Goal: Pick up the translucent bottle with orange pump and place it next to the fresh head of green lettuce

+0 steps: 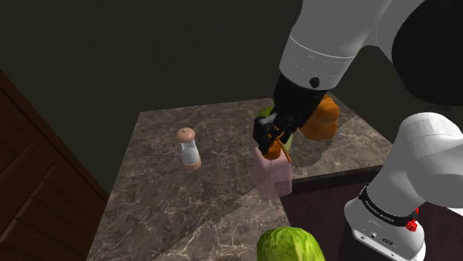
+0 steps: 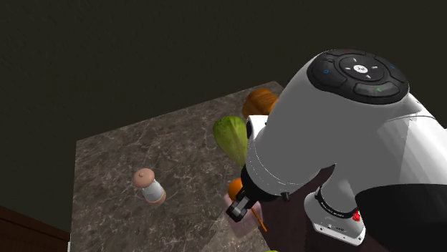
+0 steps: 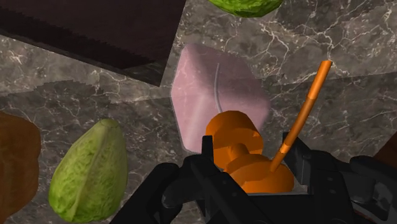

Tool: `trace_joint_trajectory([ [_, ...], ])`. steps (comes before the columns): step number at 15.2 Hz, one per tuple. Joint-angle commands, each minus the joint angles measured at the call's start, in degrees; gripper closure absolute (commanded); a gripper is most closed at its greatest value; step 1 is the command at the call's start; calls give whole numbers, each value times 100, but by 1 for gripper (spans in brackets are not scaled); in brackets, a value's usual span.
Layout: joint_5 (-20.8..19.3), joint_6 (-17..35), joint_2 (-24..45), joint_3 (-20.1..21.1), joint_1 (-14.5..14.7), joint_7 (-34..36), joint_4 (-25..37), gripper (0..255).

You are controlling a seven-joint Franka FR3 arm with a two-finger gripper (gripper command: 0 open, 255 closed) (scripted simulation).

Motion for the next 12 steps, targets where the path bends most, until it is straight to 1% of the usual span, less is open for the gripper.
trace_joint_trajectory([
  [1, 37, 162, 0, 47, 20, 11, -158, 255],
  [12, 229, 1035, 116, 294, 103, 48, -919, 255],
])
